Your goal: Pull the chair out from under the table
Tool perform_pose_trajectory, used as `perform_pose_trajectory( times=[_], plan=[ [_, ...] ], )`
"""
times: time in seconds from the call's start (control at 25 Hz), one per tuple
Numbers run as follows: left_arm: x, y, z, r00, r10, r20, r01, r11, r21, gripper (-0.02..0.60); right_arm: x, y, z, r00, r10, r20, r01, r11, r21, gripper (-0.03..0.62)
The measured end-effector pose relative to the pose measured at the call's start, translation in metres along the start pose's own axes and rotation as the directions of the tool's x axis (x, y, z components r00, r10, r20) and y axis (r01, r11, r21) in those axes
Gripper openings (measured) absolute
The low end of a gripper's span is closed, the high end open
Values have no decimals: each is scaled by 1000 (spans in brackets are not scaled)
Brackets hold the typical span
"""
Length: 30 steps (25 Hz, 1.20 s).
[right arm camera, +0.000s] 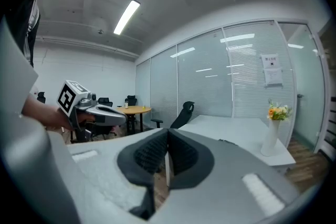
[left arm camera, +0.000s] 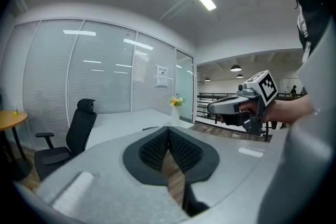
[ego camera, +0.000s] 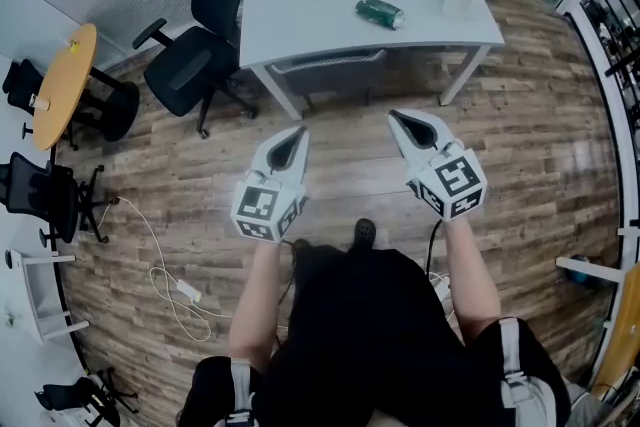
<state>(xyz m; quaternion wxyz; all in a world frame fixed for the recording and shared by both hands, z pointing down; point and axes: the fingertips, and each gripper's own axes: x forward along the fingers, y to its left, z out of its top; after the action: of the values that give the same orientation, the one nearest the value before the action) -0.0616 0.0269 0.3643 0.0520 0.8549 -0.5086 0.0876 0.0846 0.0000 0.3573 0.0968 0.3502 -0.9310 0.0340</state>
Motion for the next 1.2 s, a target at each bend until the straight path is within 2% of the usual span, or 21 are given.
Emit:
perform_pose_trajectory(
  times=[0.28, 0.6, 0.76, 1.0, 1.2],
  plan=[
    [-5, -10, -5, 1000, -1, 1, 1, 1000, 7, 11, -9, 7, -9, 1000, 31, 2, -32, 999, 36, 3],
    [-9, -12, -23, 999, -13, -47, 13, 1000, 18, 11, -3, 15, -22, 999, 38, -16, -37, 997, 61, 3],
    [-6, -1, -34, 996, -21, -83, 22, 1000, 13, 11, 9, 15, -24, 999, 38, -31, -36, 997, 64, 3],
    [14, 22, -34, 997, -37, -71, 37, 999, 5, 11, 35, 6, -24, 998, 29, -63, -26, 998, 52, 3],
    [37, 45, -26, 993, -104, -52, 101, 993, -52, 11, 60, -1, -11, 998, 44, -53, -42, 998, 47, 3]
  ],
)
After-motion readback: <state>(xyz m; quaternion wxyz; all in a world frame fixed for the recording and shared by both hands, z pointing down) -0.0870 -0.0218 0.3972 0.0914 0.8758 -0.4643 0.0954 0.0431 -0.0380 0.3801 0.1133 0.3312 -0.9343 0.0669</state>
